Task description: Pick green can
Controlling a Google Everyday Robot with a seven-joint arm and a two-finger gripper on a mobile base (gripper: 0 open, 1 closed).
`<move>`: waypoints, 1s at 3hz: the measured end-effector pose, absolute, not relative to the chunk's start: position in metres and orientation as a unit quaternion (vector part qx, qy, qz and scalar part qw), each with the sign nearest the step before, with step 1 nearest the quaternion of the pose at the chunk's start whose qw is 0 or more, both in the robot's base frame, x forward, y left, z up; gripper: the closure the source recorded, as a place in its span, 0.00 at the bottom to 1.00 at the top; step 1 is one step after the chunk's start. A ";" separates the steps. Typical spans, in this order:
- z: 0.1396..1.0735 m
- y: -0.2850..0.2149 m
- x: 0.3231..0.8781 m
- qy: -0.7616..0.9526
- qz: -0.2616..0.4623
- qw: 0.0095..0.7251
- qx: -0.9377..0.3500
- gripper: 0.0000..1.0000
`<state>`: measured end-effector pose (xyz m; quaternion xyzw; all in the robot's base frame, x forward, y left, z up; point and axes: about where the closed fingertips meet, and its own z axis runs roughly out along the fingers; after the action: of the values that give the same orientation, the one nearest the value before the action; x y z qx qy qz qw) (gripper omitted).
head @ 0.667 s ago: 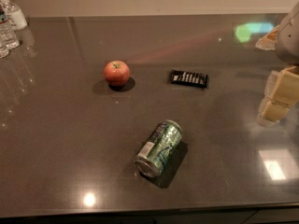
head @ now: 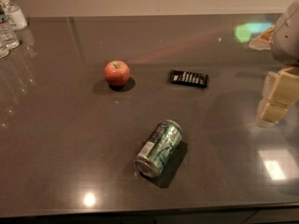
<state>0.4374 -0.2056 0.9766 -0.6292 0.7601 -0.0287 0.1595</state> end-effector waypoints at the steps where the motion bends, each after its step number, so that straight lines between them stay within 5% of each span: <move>1: 0.968 -0.175 0.435 0.715 -0.009 0.156 -0.682 0.00; 3: 0.938 -0.112 0.425 0.587 0.020 0.139 -0.797 0.00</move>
Offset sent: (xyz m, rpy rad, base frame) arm -0.0124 0.0987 -0.0431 0.0166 0.0841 0.5388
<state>0.4251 -0.1123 0.9376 -0.7974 0.5870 0.0195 0.1388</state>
